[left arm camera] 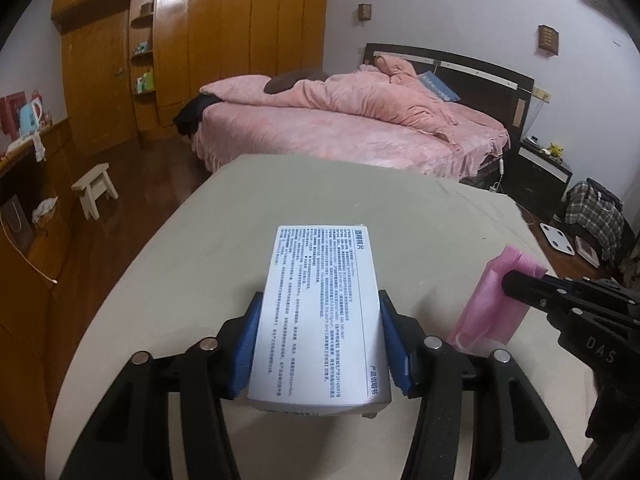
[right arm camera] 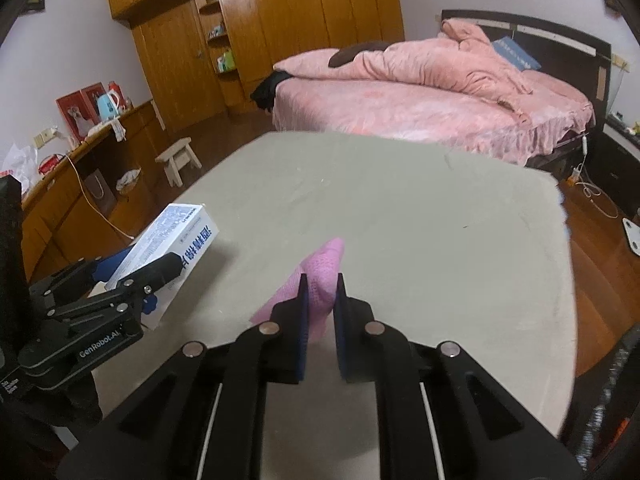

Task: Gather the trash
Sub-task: 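Grasp the pink mask with the right gripper while the left holds the box, then carry the box and pink mask over the bin and open both grippers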

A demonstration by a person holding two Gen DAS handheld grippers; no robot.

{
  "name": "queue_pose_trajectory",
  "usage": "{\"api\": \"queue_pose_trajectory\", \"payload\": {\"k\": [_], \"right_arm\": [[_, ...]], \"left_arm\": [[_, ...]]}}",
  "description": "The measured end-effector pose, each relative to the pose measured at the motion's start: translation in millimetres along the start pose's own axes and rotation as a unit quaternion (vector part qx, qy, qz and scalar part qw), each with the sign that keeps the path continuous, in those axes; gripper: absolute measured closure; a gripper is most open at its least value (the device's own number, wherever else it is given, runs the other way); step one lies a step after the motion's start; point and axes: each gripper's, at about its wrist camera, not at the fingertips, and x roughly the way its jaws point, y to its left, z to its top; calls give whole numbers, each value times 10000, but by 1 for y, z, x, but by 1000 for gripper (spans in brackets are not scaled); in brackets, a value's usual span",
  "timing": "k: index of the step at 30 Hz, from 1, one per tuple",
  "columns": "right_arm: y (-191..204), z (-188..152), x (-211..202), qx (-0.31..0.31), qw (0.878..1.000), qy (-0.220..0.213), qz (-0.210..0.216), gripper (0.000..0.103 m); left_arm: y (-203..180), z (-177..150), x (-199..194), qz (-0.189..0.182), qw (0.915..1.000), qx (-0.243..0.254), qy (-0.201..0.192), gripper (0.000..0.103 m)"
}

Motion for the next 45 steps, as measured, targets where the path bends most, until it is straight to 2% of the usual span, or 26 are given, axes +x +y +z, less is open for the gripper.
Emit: {"api": "queue_pose_trajectory", "payload": {"k": [14,24,45], "right_arm": [[-26,3,-85,-27,9977,-619,-272,93],[-55,-8,-142,155,9943,-911,-523,93],[-128,-59,-248,571,9800,-1376,-1322,93]], "left_arm": [[-60,21,-45,-318,9985,182,-408,49],[-110,25,-70,-680,9955,391,-537,49],[-234,16,-119,-1542,9779,1184,-766,49]]}}
